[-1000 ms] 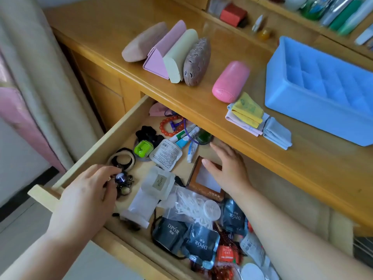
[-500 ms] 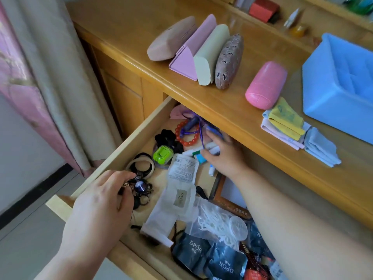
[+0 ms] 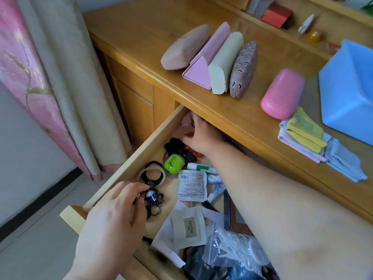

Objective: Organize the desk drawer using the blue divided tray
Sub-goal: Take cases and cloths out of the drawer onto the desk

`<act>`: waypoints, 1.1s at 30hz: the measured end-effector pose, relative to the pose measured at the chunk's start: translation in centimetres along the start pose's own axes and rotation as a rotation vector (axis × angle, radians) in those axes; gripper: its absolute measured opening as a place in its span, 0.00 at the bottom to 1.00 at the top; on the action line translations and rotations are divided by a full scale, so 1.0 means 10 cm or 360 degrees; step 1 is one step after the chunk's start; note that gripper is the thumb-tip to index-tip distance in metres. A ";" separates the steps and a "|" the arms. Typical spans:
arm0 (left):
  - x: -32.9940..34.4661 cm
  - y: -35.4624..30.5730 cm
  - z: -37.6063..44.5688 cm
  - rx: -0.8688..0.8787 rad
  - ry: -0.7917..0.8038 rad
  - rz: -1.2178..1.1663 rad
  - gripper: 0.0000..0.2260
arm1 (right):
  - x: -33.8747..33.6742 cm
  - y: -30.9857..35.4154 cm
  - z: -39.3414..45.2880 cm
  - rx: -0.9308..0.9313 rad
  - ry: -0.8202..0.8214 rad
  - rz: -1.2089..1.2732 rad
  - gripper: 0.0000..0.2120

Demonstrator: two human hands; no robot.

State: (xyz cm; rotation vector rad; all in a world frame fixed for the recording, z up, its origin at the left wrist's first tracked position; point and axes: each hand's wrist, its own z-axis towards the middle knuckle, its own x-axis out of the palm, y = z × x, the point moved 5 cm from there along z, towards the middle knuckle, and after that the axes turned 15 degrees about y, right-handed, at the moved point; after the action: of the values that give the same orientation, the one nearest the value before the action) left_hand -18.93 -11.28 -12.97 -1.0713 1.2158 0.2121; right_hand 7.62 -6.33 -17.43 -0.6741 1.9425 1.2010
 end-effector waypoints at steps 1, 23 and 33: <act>0.00 0.00 0.00 -0.0007 -0.0003 -0.0003 0.09 | 0.00 -0.01 0.03 -0.0004 0.0000 0.0022 0.22; 0.13 -0.38 0.08 -0.0004 0.0213 -0.0069 0.12 | -0.14 -0.32 -1.69 0.0026 -0.0054 -0.0066 0.11; 0.70 -1.59 0.15 -0.0086 0.0885 -0.1019 0.11 | -0.29 -0.09 -2.97 -0.0846 -0.0268 0.0017 0.13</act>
State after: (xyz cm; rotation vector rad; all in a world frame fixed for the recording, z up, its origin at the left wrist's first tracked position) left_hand -4.89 -21.21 -10.07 -1.5699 1.2803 -0.5843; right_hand 0.65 -33.41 -7.04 -0.7960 1.4932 1.7441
